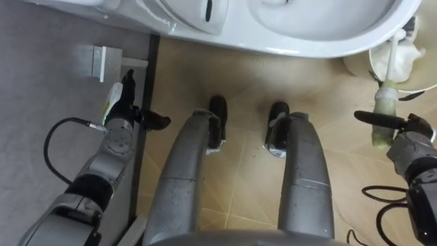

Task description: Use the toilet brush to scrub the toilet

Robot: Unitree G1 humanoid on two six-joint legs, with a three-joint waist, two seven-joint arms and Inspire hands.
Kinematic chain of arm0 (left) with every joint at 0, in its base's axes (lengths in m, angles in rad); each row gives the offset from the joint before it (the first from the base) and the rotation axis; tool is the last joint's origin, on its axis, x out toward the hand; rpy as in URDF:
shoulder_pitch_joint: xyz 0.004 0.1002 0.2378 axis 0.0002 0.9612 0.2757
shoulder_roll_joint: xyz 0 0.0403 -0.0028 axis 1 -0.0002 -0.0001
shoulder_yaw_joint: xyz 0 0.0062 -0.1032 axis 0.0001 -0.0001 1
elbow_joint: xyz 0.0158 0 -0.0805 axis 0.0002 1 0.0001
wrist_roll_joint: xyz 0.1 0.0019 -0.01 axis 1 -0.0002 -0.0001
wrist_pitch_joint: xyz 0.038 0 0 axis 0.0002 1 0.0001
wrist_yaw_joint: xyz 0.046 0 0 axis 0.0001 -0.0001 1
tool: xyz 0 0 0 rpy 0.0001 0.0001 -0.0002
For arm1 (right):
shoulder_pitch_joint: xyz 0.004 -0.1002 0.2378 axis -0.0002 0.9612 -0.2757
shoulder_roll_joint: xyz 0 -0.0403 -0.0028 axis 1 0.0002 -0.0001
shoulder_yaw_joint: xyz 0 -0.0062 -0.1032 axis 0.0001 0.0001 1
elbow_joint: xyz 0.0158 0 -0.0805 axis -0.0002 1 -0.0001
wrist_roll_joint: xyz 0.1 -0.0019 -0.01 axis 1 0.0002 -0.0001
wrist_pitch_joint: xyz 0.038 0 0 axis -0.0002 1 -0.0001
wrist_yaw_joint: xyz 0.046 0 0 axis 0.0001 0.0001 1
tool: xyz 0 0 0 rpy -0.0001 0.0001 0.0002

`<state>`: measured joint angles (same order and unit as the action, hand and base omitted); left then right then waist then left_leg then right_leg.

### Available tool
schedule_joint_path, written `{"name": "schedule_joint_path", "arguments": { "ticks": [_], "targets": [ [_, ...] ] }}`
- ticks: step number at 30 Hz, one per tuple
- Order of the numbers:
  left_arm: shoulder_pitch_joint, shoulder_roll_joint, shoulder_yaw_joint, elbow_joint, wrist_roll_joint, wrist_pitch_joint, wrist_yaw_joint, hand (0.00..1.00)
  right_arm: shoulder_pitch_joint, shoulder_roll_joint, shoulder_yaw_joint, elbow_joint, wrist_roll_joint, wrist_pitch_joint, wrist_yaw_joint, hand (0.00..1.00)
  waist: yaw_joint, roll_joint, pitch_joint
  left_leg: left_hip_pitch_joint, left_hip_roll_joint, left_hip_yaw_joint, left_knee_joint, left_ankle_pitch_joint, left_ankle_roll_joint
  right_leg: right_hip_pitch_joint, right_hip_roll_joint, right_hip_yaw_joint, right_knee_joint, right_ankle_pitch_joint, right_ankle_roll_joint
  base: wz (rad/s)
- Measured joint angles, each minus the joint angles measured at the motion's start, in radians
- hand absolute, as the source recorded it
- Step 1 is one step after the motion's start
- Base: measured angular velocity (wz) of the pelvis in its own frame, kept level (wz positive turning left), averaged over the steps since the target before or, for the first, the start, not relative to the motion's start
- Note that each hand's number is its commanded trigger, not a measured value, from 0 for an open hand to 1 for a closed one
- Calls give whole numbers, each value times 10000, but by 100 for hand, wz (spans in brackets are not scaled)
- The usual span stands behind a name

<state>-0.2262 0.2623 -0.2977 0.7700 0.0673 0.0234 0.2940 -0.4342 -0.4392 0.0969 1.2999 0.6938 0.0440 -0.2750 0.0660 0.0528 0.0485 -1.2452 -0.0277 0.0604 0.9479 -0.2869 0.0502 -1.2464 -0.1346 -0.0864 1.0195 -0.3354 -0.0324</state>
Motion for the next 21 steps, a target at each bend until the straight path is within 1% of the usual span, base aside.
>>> {"name": "schedule_joint_path", "arguments": {
  "ticks": [3,4,8,9,10,11,12,14,18,21],
  "targets": [
    [-1,0,0,-35,19,-1,-1,0,1,-45,26,-34,81,-3,186,0,128,61,3,-87,-12,-40,202,-54,5,-89,10,41,147,-5,11,-5],
    [-2,6,1,-49,22,-1,-3,0,23,-70,88,27,81,1,248,0,154,70,1,-95,-33,-29,240,-58,12,-123,-39,65,238,-17,27,0],
    [27,15,1,-2,16,11,-3,0,16,-91,237,212,91,2,402,0,269,100,5,-101,-63,-17,258,-67,11,-139,-56,66,274,-18,29,1],
    [47,15,1,3,9,16,-3,0,10,-101,344,258,103,-2,477,6,277,100,5,-111,-92,-19,261,-67,8,-159,-84,66,314,-23,22,10],
    [54,14,-12,-1,9,16,-7,0,15,-115,406,300,125,-5,566,33,251,98,6,-130,-150,-21,266,-62,2,-199,-163,57,380,-59,11,13],
    [55,14,-17,-16,9,15,-8,0,22,-127,407,315,128,-2,623,79,230,99,6,-154,-180,-23,270,-59,-2,-229,-201,55,423,-83,10,11],
    [54,24,-17,-57,3,15,-8,0,25,-138,408,312,125,2,718,100,228,99,5,-218,-180,-28,287,-58,-2,-294,-203,51,437,-85,10,5],
    [59,22,-32,-121,18,15,-12,0,18,-161,472,313,116,9,853,100,218,98,5,-306,-174,-33,359,-56,11,-365,-203,48,485,-95,7,0],
    [46,44,-82,-257,8,-7,-3,0,-36,-292,1192,307,-60,7,1060,100,221,96,6,-368,-160,-25,553,-132,52,-395,-215,41,642,-186,39,0],
    [46,231,-424,-341,1,-10,5,0,-186,-330,1493,314,-327,8,1107,100,214,96,7,-368,-161,-23,589,-133,56,-396,-257,29,701,-204,32,2]
  ]
}}
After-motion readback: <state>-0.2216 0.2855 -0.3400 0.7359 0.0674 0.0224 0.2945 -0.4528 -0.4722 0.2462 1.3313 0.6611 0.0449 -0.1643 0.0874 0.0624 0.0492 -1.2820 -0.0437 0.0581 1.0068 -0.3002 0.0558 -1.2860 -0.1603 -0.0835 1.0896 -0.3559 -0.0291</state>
